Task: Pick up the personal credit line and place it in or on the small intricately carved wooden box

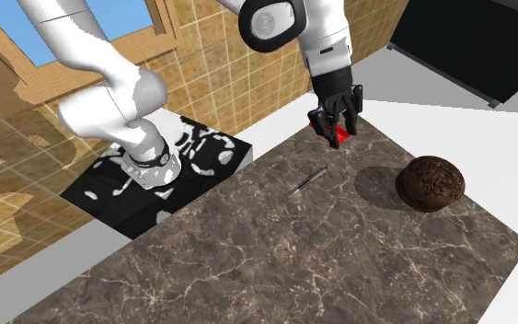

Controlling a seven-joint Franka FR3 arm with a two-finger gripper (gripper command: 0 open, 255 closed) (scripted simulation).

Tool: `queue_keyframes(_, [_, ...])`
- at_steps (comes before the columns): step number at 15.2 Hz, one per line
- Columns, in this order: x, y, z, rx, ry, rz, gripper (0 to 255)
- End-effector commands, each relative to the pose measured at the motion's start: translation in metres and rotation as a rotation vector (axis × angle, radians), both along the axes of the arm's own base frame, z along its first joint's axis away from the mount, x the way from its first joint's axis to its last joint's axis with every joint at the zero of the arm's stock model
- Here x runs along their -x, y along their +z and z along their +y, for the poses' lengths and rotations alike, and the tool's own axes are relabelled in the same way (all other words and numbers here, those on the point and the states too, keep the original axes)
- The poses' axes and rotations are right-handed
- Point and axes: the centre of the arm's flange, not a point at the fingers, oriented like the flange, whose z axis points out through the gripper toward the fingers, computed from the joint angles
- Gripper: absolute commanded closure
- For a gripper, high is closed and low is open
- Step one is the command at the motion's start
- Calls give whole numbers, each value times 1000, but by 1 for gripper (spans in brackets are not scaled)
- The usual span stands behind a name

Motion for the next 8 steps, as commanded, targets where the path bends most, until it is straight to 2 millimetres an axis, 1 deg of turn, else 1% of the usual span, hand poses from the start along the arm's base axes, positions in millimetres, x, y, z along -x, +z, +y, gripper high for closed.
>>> queue_keyframes(1, [-26, 2, 5, -2, 0, -2, 255])
queue_keyframes(8, [-116, 4, 24, -2, 0, -2, 255])
